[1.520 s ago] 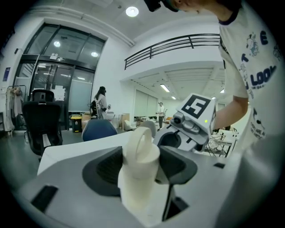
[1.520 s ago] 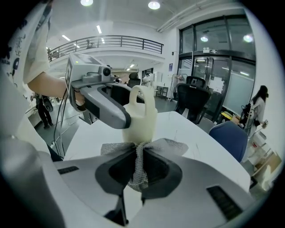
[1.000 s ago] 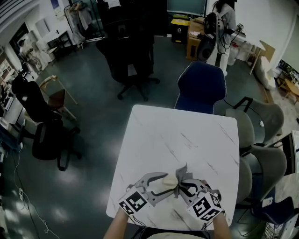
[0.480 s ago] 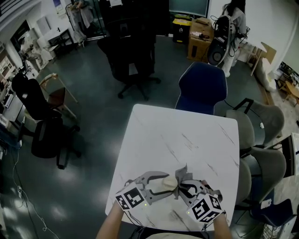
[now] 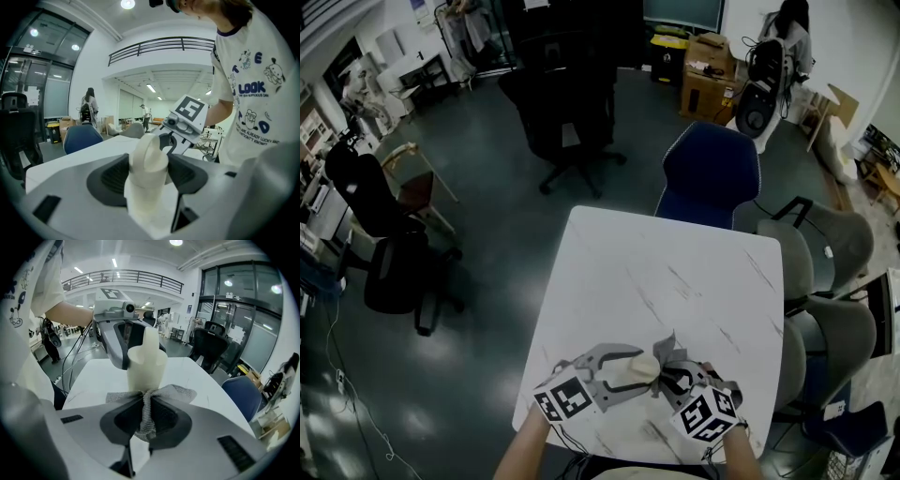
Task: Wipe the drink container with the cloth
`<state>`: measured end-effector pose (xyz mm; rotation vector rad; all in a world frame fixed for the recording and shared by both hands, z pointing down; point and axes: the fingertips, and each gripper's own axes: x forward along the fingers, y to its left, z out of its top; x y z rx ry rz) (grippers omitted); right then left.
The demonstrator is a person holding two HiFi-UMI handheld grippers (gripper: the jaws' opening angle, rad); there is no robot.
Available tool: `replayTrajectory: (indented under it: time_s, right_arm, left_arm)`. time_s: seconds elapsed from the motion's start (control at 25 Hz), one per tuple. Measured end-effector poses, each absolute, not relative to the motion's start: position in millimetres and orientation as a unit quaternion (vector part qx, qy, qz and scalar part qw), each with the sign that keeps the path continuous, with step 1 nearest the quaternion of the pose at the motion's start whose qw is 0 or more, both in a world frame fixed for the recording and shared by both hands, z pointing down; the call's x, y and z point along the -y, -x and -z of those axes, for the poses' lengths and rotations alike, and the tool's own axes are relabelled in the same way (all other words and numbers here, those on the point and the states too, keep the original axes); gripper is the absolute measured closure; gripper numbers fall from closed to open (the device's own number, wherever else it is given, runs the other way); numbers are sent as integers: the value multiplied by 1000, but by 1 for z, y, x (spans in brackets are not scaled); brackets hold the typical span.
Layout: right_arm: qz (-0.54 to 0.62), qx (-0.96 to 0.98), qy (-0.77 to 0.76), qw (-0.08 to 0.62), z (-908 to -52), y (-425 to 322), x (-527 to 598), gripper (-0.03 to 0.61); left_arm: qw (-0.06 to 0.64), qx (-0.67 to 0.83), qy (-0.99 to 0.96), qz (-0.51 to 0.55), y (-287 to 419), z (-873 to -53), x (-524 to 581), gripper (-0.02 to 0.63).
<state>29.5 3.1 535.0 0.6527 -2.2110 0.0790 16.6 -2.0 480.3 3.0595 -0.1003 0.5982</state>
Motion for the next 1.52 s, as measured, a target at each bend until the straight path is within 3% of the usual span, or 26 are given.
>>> replayTrajectory:
  time_s: [0.68, 0.88, 1.52]
  right_arm:
    - [-68, 856, -275, 433, -601, -29, -1, 534]
    - [-93, 856, -283, 422, -611, -29, -3, 534]
    - [-95, 857, -282, 421, -612, -28, -5, 534]
  left_arm:
    - [13, 46, -981, -185, -17, -480, 4, 348]
    - [55, 101, -978, -175, -16, -482, 9, 348]
    - [75, 306, -937, -154, -16, -479, 7, 317]
